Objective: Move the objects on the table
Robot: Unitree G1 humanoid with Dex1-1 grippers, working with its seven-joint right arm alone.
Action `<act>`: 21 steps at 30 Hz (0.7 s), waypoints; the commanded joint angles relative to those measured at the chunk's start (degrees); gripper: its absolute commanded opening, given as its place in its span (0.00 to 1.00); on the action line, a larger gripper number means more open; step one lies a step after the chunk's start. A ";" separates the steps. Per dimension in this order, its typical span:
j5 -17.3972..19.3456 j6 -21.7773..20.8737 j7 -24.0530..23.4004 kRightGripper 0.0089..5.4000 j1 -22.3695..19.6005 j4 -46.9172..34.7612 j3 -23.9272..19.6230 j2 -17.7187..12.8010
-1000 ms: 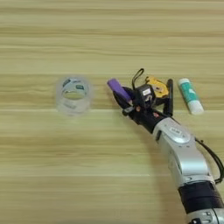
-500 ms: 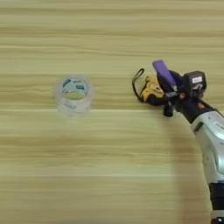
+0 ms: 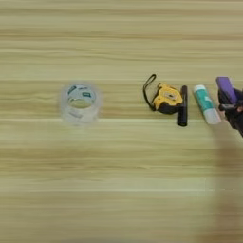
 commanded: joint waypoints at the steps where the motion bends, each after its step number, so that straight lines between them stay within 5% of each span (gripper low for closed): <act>1: 0.08 -3.52 -0.62 0.26 -4.70 0.86 -1.00 -4.03; 21: -1.70 -10.36 -0.70 0.26 -12.33 25.90 0.68 -7.19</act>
